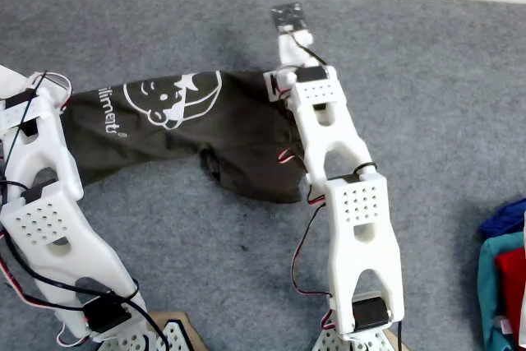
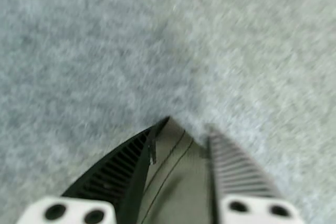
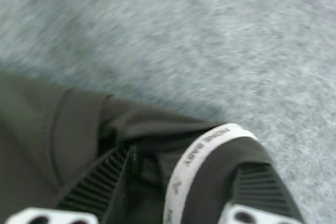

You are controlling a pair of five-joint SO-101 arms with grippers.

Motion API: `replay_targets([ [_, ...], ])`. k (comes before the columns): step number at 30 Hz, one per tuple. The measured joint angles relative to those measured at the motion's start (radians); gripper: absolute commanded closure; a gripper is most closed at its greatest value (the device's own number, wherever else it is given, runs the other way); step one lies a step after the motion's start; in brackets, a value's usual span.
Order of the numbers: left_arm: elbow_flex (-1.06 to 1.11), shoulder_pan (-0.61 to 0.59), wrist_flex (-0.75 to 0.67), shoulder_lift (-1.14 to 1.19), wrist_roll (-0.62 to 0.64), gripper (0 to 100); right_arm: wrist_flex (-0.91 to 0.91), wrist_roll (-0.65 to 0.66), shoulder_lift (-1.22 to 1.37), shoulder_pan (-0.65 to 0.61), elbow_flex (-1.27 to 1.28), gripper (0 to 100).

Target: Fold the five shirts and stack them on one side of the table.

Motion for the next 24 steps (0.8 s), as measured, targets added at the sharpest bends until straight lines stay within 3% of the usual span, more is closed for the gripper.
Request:
replay_targets([
  [4,0.0,0.0,0.025,0.0,0.0,46,0.094,0.021,-0.044,-0.011,-0.041,69.5],
  [14,0.0,0.0,0.12,-0.075,-0.002,46,0.209,0.092,-0.127,-0.014,-0.044,64.0],
  [24,0.0,0.012,0.44,-0.249,0.002,46,0.258,0.129,-0.127,-0.017,-0.044,63.8],
])
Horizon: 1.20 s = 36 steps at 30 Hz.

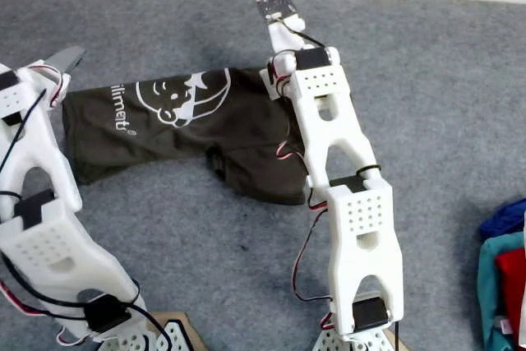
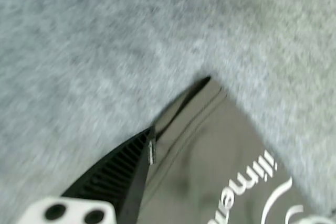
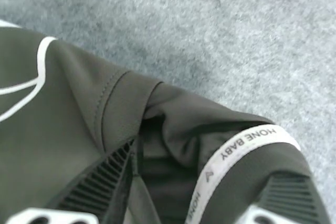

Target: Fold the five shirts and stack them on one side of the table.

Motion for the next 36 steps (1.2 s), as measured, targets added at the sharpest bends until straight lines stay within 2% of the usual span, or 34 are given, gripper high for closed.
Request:
replay_targets([
  [4,0.0,0.052,0.172,-0.025,0.0,46,0.071,0.0,0.0,-0.014,-0.002,63.8],
  [7,0.0,0.077,0.239,-0.025,0.0,46,0.112,0.0,0.0,-0.014,-0.044,63.9],
  [18,0.0,0.106,0.23,0.135,0.0,46,0.344,0.0,-0.066,-0.014,-0.279,64.0],
  [25,-0.002,0.106,0.212,0.181,-0.006,46,0.598,0.0,-0.071,-0.078,-0.361,64.1],
  [31,-0.002,0.106,0.239,0.166,-0.038,45,0.628,0.0,-0.112,-0.094,-0.367,64.1],
  [36,-0.002,0.106,0.29,0.098,-0.041,45,0.628,0.0,-0.233,-0.103,-0.239,64.1],
])
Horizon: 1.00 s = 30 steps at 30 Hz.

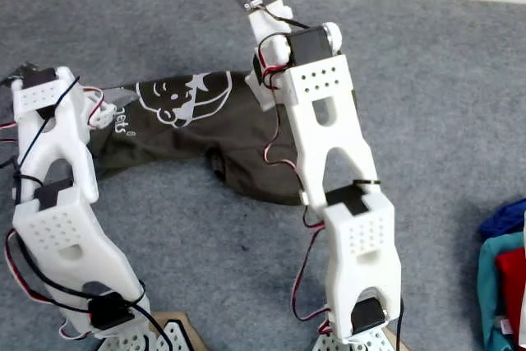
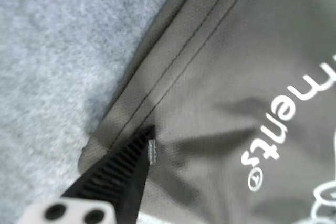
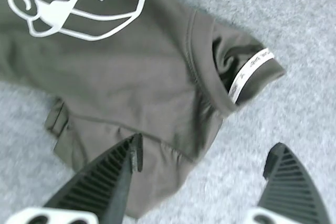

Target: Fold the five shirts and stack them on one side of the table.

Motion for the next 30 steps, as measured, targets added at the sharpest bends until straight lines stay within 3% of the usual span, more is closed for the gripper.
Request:
replay_targets([
  [8,0.172,0.0,0.026,-0.176,-0.054,45,-0.077,-0.041,-0.338,-0.011,0.479,64.1],
  [19,0.569,-0.008,-0.299,-0.305,-0.054,45,-0.672,-0.044,-0.793,-0.023,1.444,64.1],
  [30,0.6,-0.083,-0.509,-0.316,-0.052,45,-0.756,-0.044,-0.89,-0.044,1.568,64.1],
])
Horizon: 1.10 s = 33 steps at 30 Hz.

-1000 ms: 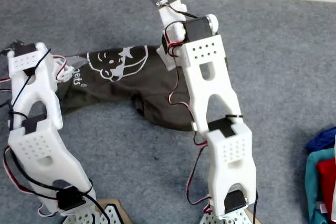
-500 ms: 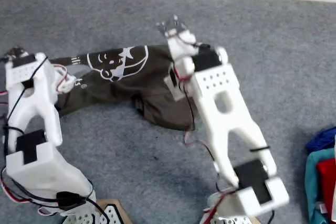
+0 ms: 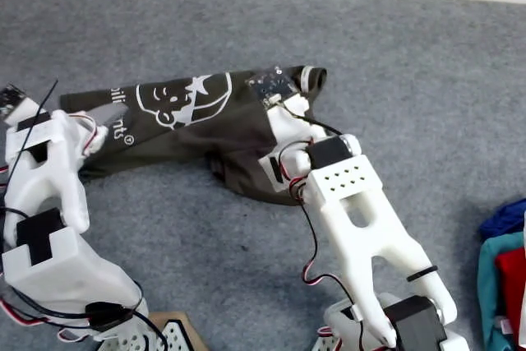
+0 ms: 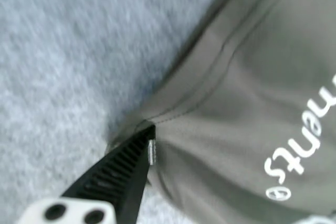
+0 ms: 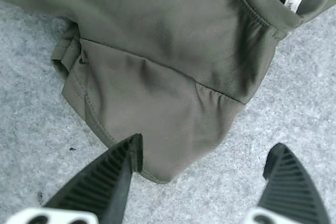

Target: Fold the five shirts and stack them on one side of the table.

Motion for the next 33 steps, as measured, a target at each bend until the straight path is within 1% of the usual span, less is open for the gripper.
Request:
replay_targets([
  [4,0.0,-0.002,-0.06,0.0,-0.002,45,-0.017,-0.002,0.032,-0.02,0.078,64.1],
  [10,0.0,0.0,-0.137,0.0,-0.002,45,-0.227,-0.008,0.071,-0.044,0.241,64.1],
  [13,0.017,0.012,-0.161,0.0,0.055,45,-0.284,-0.052,0.086,-0.044,0.252,64.1],
  [17,0.046,0.021,-0.164,0.0,0.212,45,-0.301,-0.077,0.086,-0.046,0.253,64.1],
  [19,0.046,0.018,-0.164,0.0,0.25,45,-0.301,-0.078,0.086,-0.057,0.253,64.1],
  [22,0.046,0.018,-0.146,0.0,0.265,45,-0.295,-0.075,0.086,-0.094,0.255,64.1],
  [25,0.049,0.031,-0.135,0.0,0.272,45,-0.247,-0.06,0.083,-0.147,0.259,64.1],
  [29,0.049,0.054,-0.133,0.006,0.272,45,-0.236,-0.051,0.011,-0.218,0.279,64.1],
  [33,0.048,0.055,-0.164,0.041,0.272,45,-0.287,-0.051,-0.008,-0.226,0.301,64.1],
])
